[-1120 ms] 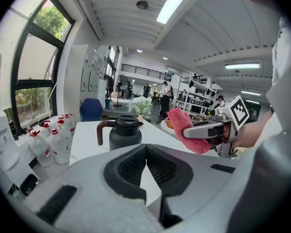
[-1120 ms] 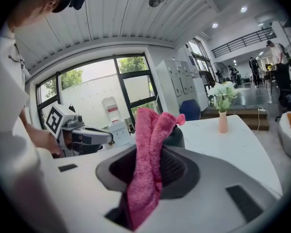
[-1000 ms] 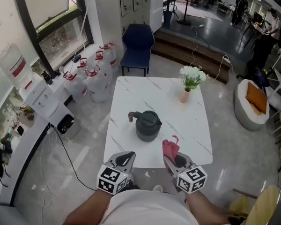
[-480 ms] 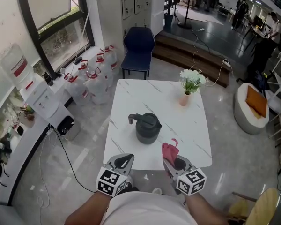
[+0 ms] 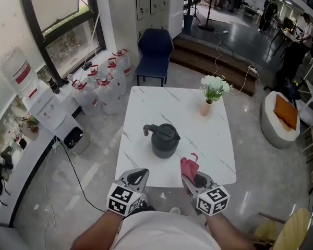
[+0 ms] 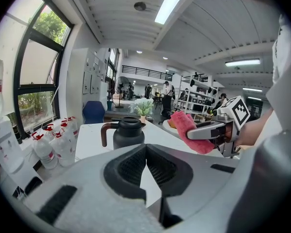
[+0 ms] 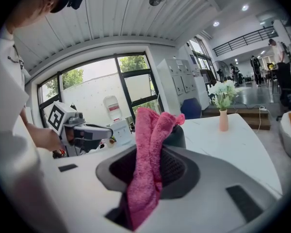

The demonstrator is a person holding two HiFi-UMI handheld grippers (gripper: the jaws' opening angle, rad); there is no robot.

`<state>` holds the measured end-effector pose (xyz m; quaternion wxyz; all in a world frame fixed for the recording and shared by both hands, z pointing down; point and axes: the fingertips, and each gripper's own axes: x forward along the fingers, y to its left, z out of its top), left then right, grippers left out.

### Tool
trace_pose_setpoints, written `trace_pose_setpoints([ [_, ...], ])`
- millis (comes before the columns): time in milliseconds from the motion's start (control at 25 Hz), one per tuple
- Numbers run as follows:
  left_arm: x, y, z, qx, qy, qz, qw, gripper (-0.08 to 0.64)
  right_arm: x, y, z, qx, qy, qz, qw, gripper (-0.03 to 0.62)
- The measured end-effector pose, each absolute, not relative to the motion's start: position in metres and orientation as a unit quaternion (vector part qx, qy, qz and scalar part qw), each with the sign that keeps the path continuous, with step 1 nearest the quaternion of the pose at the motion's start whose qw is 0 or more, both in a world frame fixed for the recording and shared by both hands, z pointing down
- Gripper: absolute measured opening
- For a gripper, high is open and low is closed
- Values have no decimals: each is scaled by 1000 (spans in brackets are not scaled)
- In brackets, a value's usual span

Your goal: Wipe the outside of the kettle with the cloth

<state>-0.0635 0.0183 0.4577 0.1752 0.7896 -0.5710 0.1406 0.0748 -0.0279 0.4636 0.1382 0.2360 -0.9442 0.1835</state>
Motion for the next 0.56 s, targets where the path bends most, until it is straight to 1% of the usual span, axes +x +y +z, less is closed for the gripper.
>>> trace_pose_setpoints([
  [560, -65, 14, 460, 787, -574, 139, 179, 2, 76, -32, 465, 238, -944, 181, 140, 114],
])
